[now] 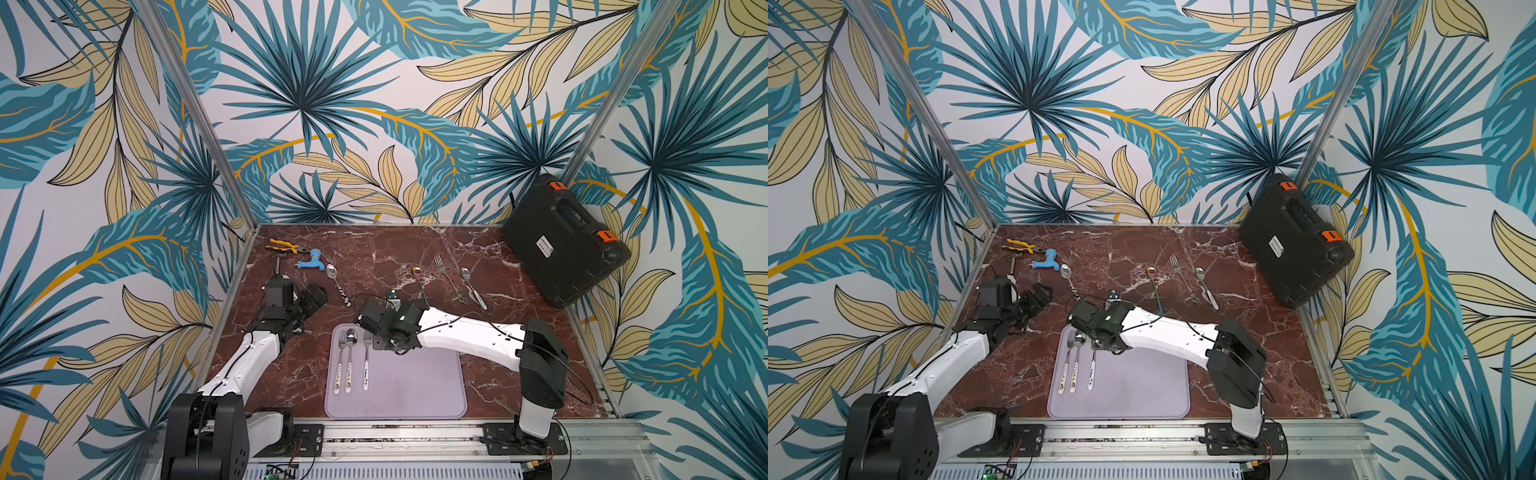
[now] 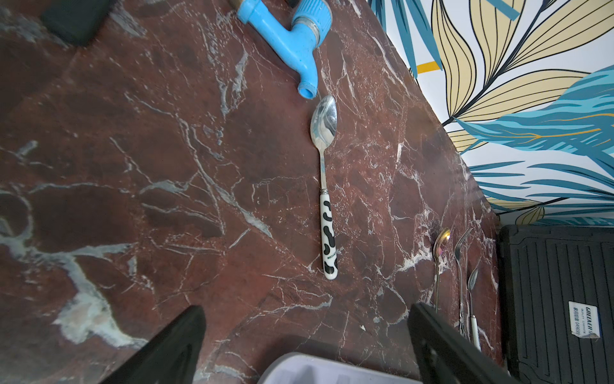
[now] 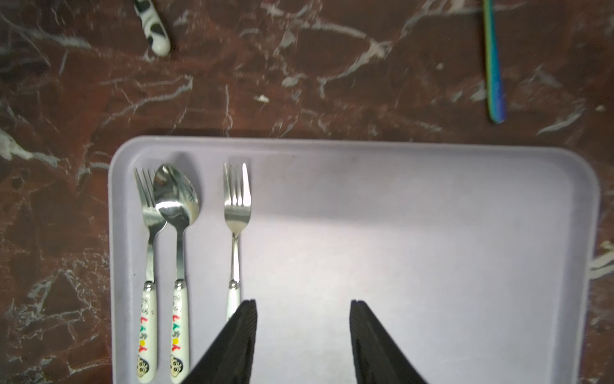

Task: Set the spoon and fork side by side
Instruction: Place the fork on the tray, then pick up the spoon from the center of the board.

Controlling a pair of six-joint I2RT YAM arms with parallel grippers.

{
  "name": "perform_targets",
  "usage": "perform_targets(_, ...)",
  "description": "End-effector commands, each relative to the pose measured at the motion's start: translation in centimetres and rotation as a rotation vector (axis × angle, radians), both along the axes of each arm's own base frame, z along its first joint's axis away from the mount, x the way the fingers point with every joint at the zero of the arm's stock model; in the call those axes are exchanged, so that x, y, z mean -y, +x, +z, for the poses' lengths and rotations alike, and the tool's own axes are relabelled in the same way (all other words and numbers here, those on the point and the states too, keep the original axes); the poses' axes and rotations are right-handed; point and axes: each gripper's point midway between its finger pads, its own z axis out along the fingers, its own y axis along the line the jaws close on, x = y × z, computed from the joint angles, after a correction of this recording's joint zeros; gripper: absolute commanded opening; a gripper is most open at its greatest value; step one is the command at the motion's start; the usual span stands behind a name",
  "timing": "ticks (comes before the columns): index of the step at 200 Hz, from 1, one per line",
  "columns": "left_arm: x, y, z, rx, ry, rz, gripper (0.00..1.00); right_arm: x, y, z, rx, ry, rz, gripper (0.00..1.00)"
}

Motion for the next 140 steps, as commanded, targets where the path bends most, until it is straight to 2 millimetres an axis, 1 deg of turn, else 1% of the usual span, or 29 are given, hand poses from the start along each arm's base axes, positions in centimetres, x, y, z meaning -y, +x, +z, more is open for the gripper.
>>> perform_targets(1, -0.2, -0.3, 0.0, 0.004, 0.006, 0.001, 1.00, 3.8, 1.9, 0.2, 0.020, -0.085, 0.035, 0.51)
perform_targets(29, -0.3, -0.3, -0.1, 0.003, 0.009, 0.002, 1.00, 7.6, 5.0, 0.2, 0.014, -0.141, 0.014, 0.50)
perform_targets(34, -0.3, -0.3, -0.1, 0.004, 0.009, 0.002, 1.00, 7.8, 5.4, 0.1, 0.011, -0.147, 0.023, 0.50)
perform_targets(37, -0.2, -0.3, -0.1, 0.004, 0.008, 0.000, 1.00, 8.7, 6.1, 0.0, 0.007, -0.152, 0.005, 0.50)
perform_targets(49, -0.2, -0.3, -0.2, 0.002, 0.008, 0.000, 1.00, 10.1, 7.5, -0.6, -0.011, -0.167, -0.002, 0.50)
perform_targets(81, -0.2, -0.2, -0.3, 0.003, 0.008, -0.001, 1.00, 12.9, 10.9, -2.6, -0.064, -0.193, -0.017, 0.47)
perform_targets(88, -0.2, -0.2, -0.3, 0.002, 0.008, -0.002, 1.00, 13.4, 11.5, -3.1, -0.080, -0.190, -0.017, 0.47)
perform_targets(99, -0.2, -0.2, -0.4, 0.001, 0.009, -0.005, 1.00, 13.4, 12.5, -3.8, -0.095, -0.172, 0.002, 0.46)
perform_targets(128, -0.2, -0.1, -0.4, -0.001, 0.011, -0.002, 1.00, 12.5, 14.5, -5.1, -0.123, -0.146, 0.069, 0.46)
perform_targets(140, -0.2, -0.1, -0.5, -0.003, 0.011, -0.004, 1.00, 12.5, 15.2, -5.9, -0.140, -0.160, 0.076, 0.46)
